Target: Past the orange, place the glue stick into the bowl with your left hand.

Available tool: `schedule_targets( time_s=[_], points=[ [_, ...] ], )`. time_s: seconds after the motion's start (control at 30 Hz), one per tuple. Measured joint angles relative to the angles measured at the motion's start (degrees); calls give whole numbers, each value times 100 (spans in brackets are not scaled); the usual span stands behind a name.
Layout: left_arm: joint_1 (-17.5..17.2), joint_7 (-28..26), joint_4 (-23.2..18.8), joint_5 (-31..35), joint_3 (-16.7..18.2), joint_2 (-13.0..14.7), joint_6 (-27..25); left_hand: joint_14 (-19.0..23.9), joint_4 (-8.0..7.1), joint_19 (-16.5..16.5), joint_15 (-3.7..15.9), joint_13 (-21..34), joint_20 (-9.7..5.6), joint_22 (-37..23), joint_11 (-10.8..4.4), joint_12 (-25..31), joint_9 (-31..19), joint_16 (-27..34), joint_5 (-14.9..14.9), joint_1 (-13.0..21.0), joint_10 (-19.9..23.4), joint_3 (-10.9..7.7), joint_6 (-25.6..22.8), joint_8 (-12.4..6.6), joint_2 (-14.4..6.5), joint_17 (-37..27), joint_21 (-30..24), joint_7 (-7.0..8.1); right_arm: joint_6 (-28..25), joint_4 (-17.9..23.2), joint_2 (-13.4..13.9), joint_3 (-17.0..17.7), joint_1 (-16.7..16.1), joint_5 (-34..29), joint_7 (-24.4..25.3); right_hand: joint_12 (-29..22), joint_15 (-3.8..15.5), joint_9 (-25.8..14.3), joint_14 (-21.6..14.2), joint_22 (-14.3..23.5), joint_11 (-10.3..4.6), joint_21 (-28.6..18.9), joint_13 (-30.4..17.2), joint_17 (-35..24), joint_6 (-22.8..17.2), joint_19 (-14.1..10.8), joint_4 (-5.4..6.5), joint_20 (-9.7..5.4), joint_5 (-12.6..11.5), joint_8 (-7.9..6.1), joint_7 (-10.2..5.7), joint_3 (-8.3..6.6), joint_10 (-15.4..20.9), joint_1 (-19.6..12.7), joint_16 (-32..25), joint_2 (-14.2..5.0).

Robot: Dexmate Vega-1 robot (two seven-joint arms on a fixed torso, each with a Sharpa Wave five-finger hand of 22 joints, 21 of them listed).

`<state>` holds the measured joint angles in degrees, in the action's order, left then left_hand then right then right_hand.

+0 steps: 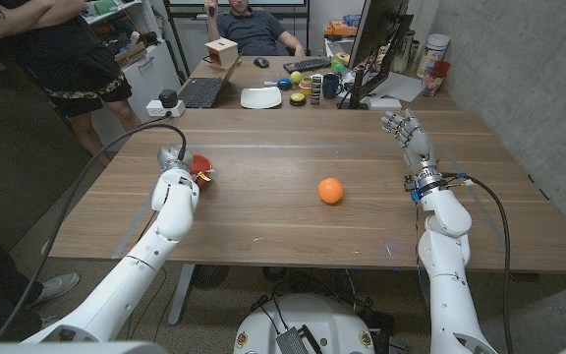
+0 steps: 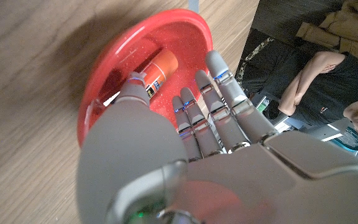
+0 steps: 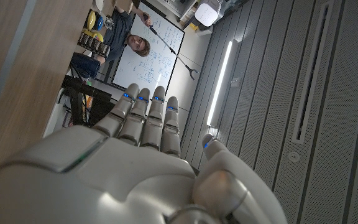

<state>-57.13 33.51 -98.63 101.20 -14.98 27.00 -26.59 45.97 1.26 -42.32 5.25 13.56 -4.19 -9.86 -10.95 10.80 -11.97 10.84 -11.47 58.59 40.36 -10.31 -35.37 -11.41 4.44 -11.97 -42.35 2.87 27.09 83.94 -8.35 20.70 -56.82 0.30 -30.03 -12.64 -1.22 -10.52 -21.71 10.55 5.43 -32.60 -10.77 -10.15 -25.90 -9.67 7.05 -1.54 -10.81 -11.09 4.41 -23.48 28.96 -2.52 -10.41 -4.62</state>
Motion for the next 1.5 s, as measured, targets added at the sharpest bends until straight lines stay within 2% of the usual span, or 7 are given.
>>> schedule_targets(
  time_s=[0.77,1.5],
  points=[
    [-7,187,-366,80,128,1,52,0,-22,20,0,-26,-21,-1,-30,23,25,44,-40,-68,35,22,-25,-28,-24,27,83,-21,51,-83,21,-13,37,-33,10,0,0,0,0,-1,0,44,0,0,0,0,-7,0,0,0,0,41,0,0,0,0],
    [-51,383,-750,225,294,-76,150,1,-47,20,0,-52,-20,-1,9,45,24,88,-62,-67,77,47,-49,-28,-24,26,148,-43,87,-127,28,-6,51,-10,6,0,-31,0,-31,-2,0,44,0,0,1,0,15,0,0,0,-1,64,0,23,0,23]
  ],
)
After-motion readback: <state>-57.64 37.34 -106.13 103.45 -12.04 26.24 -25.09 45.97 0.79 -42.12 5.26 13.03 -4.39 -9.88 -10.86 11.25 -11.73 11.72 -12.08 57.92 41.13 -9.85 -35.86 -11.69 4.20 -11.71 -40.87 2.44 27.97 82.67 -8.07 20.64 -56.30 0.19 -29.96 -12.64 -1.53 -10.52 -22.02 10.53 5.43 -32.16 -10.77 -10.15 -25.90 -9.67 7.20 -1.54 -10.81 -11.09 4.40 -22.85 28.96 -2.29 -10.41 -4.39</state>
